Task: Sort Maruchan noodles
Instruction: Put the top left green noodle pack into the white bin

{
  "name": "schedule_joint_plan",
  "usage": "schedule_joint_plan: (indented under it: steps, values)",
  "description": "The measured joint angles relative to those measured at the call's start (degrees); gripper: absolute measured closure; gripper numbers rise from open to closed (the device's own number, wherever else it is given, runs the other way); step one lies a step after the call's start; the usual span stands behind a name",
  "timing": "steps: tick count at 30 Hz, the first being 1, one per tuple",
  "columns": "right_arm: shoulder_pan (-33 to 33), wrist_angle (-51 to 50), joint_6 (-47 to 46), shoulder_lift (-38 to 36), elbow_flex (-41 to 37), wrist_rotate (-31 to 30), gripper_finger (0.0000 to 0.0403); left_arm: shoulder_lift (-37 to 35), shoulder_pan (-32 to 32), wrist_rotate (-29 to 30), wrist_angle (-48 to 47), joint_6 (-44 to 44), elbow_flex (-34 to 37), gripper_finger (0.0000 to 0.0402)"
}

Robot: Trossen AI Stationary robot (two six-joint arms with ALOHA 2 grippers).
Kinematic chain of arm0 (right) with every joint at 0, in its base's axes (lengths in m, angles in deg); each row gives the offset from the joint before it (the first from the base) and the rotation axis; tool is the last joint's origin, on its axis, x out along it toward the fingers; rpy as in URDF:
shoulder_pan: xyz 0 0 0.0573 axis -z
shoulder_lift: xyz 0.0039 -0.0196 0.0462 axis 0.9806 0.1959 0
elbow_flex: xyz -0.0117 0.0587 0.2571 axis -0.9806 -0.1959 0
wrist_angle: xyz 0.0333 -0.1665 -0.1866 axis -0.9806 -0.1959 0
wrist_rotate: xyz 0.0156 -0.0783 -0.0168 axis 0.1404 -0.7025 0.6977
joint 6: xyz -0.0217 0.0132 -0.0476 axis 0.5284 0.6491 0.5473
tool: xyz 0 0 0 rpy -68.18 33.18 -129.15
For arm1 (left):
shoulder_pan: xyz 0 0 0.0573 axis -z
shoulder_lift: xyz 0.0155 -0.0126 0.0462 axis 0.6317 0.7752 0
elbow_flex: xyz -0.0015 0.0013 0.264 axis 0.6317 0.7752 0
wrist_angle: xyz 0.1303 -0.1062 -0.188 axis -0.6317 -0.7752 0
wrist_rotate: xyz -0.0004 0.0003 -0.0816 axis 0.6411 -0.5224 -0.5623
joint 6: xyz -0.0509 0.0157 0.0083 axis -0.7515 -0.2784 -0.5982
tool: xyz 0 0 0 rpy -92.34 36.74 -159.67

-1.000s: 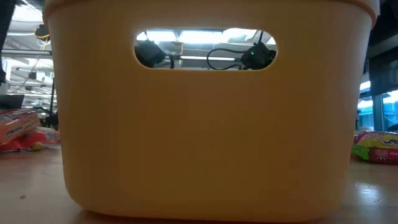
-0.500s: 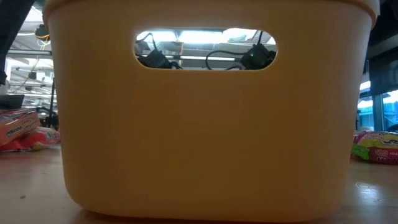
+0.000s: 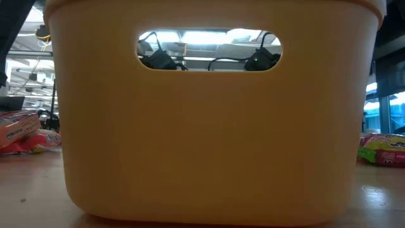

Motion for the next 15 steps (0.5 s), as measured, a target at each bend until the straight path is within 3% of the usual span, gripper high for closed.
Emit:
schedule_joint_plan:
  steps: [10, 15]
  values:
    - [0.0, -4.6, 2.8, 0.0, -0.1, 1.6, 0.0128, 0.0, 0.2, -1.4, 1.1, 0.0, 0.0, 0.0154]
    - [0.0, -3.5, 3.3, 1.8, -0.8, -0.5, 0.0128, 0.0, 0.4, -1.4, 1.7, -0.1, 0.0, 0.0154]
